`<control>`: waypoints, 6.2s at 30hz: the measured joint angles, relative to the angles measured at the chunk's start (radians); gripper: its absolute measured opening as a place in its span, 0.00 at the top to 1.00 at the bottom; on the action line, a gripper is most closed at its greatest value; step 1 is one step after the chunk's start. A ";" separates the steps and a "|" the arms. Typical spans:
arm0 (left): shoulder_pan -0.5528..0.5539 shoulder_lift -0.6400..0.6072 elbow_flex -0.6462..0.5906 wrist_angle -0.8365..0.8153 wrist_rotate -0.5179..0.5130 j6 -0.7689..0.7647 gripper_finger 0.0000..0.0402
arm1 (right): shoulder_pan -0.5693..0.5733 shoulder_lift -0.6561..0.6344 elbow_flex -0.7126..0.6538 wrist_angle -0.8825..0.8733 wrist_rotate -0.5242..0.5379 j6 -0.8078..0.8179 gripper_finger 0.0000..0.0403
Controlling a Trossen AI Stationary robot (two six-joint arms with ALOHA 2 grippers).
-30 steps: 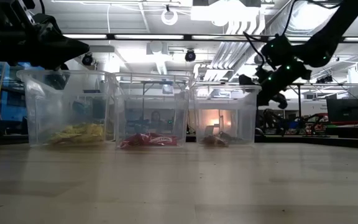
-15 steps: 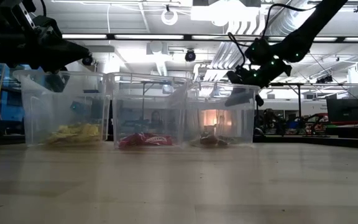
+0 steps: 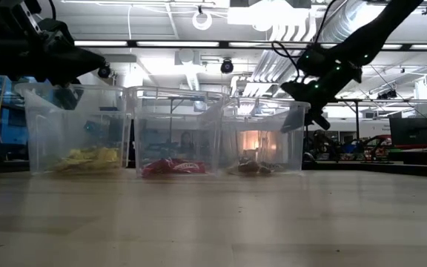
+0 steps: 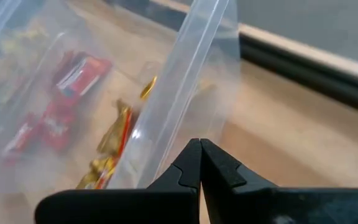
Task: Sort candy
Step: Adjust the transparent bins, then return to Home Position
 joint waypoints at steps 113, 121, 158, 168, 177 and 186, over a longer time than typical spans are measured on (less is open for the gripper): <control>0.032 -0.401 -0.004 -0.035 0.246 -0.030 1.00 | 0.708 -1.436 -0.767 0.178 0.232 0.221 1.00; 0.015 -0.401 -0.003 -0.064 0.242 -0.030 1.00 | 0.706 -1.437 -0.767 0.192 0.227 0.221 1.00; -0.016 -0.393 -0.003 -0.083 0.243 -0.030 1.00 | 0.705 -1.412 -0.766 0.105 0.232 0.221 1.00; -0.016 -0.393 -0.003 -0.083 0.243 -0.030 1.00 | 0.706 -1.412 -0.765 0.105 0.232 0.221 1.00; -0.016 -0.393 -0.003 -0.083 0.243 -0.030 1.00 | 0.705 -1.412 -0.765 0.104 0.232 0.220 1.00; -0.016 -0.393 -0.003 -0.083 0.242 -0.030 1.00 | 0.706 -1.412 -0.765 0.104 0.232 0.221 1.00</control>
